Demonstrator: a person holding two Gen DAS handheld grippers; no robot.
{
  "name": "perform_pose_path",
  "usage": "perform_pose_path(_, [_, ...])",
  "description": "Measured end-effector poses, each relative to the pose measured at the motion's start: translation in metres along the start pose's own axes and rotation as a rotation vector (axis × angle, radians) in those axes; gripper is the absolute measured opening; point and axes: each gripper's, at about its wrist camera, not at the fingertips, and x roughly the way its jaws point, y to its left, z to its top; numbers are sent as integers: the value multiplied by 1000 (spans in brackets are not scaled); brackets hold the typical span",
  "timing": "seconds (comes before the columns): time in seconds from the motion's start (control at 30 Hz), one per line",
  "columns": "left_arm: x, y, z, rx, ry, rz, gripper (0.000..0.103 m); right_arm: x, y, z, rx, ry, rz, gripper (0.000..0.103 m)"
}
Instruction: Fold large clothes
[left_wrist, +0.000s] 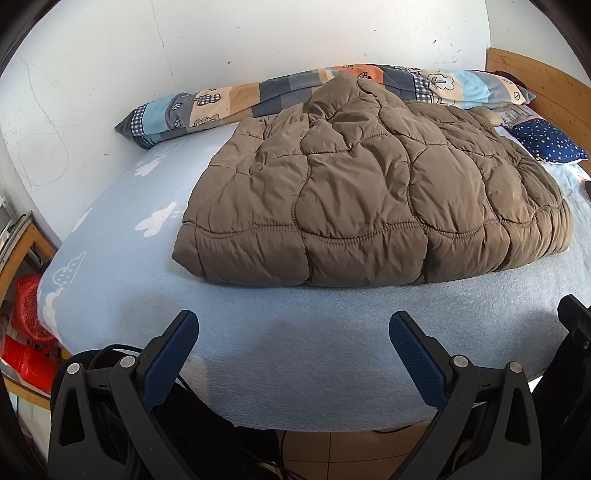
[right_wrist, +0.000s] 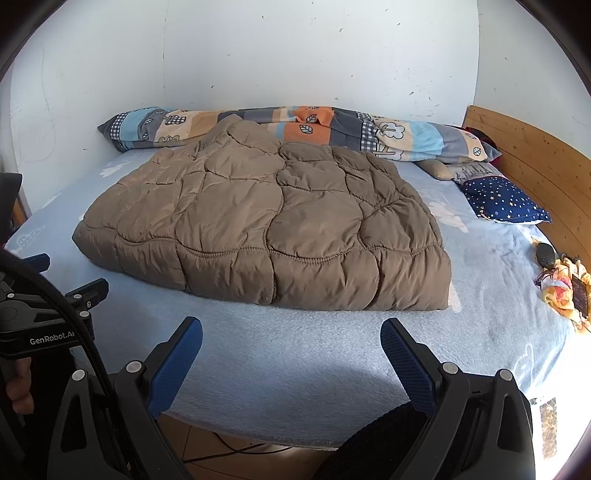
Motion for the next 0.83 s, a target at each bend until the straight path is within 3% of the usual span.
perform_pose_path(0.73, [-3, 3, -4, 8, 4, 14, 103, -4, -3, 0, 10, -12, -9, 99])
perform_pose_path(0.83, [-4, 13, 0, -31, 15, -19, 103, -5, -4, 0, 14, -13, 4, 99])
